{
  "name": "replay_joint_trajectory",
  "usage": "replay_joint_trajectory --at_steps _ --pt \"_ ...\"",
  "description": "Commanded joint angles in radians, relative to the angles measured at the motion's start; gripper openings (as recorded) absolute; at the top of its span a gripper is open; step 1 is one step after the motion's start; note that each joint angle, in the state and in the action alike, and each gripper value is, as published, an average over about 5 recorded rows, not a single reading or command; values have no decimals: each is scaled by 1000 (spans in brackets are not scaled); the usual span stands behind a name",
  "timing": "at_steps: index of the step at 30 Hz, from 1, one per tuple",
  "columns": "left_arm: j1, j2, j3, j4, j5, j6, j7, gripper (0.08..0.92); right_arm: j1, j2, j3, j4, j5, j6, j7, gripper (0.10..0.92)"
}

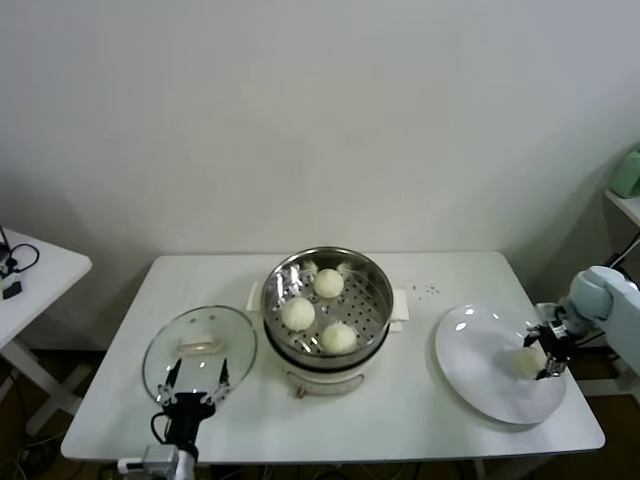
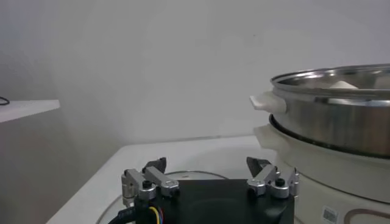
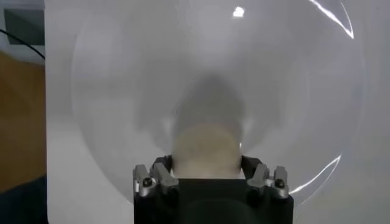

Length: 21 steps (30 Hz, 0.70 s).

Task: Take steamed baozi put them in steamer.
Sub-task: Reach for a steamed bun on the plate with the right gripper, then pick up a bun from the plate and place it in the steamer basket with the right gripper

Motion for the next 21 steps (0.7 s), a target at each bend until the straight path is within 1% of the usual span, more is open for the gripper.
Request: replay_joint_trajectory --at_steps 1,4,10,15,21 --pt "0 0 1 2 2 0 0 823 17 5 -7 -9 35 -9 -16 706" --pt "2 0 0 2 2 -2 0 823 84 -1 -62 -1 102 -29 -16 697" --pt "1 1 8 1 9 -2 1 823 336 15 -291 14 342 -104 -18 696" --pt "-10 -3 29 0 30 -1 1 823 656 87 -591 17 577 -165 -15 696" --pt "-15 5 57 -4 46 3 3 823 889 203 -816 52 783 -222 -8 700"
